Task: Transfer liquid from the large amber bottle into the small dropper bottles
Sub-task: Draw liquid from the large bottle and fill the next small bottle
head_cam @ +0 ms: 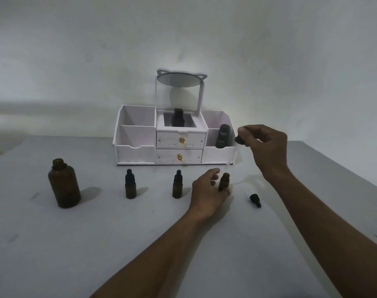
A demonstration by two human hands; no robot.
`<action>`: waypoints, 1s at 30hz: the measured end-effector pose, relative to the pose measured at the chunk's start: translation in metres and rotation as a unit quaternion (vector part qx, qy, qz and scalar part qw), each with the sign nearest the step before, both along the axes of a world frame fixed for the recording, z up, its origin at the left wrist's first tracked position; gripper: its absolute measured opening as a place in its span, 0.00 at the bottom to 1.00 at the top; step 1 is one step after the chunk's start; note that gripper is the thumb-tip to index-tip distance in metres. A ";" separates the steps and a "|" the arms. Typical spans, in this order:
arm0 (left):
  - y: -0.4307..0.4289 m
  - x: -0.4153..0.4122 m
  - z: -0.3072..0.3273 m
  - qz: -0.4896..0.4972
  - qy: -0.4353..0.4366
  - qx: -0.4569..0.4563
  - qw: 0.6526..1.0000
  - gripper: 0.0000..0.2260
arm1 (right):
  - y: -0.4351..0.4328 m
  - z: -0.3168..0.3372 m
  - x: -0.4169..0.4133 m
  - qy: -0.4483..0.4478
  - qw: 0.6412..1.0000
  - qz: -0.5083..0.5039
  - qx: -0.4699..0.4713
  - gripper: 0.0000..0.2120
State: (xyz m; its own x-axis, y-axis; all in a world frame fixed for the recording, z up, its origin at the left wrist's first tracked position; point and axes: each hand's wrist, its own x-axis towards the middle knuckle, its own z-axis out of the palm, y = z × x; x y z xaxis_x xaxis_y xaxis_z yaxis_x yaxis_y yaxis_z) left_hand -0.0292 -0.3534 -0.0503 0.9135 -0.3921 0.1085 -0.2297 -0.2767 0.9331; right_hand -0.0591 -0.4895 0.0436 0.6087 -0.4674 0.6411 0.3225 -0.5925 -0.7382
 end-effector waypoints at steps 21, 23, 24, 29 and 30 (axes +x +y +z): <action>0.328 -0.016 0.009 0.221 -0.039 0.015 0.974 0.12 | 0.231 0.024 0.037 -0.021 0.960 0.277 0.041 0.05; 0.343 -0.004 0.007 0.259 -0.037 -0.001 0.965 0.16 | 0.248 0.023 0.047 -0.015 0.959 0.278 0.046 0.04; 0.348 0.002 0.006 0.272 -0.039 -0.012 0.962 0.18 | 0.255 0.023 0.052 -0.014 0.960 0.277 0.047 0.05; 0.344 0.031 0.006 0.260 -0.046 -0.041 0.963 0.30 | 0.276 0.026 0.069 -0.005 0.957 0.284 0.056 0.04; 0.341 0.035 0.007 0.248 -0.049 -0.043 0.966 0.31 | 0.278 0.027 0.071 -0.004 0.956 0.287 0.059 0.04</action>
